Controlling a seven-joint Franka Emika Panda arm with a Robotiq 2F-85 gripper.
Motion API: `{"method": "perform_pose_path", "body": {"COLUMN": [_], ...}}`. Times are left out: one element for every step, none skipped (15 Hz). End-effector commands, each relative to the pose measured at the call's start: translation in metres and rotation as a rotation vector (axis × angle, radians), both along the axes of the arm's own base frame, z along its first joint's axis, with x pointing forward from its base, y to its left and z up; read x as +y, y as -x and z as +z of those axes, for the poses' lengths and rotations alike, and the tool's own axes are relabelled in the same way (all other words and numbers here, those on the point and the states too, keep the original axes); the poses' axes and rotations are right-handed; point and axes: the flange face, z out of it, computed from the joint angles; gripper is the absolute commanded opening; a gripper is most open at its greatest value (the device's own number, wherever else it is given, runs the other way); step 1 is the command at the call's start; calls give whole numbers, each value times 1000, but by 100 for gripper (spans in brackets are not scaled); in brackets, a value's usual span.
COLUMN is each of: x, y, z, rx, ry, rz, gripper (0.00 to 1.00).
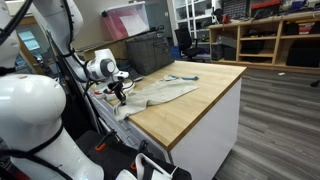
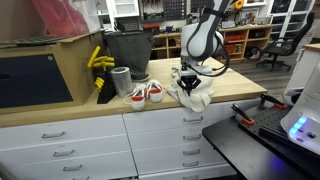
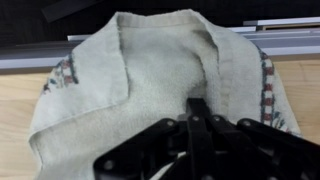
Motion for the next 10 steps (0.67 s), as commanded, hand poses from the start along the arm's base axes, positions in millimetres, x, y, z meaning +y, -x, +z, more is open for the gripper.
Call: {"method": "perform_pose_path", "body": {"x": [21, 51, 19, 24, 22, 20, 22, 20, 18, 17], "y": [-21, -22, -18, -16, -12, -8, -6, -7, -8, -8], "z": [-31, -50, -24, -28, -35, -41, -38, -37, -38, -38], "rx": [17, 20, 25, 35, 59, 70, 83, 91, 97, 99], "ry": [16, 20, -5, 6, 5, 20, 30, 43, 56, 67], "rz": [-26, -33, -38, -34, -21, -12, -2, 2, 4, 6], "gripper": [0, 0, 0, 0, 0, 0, 0, 0, 0, 0]}}
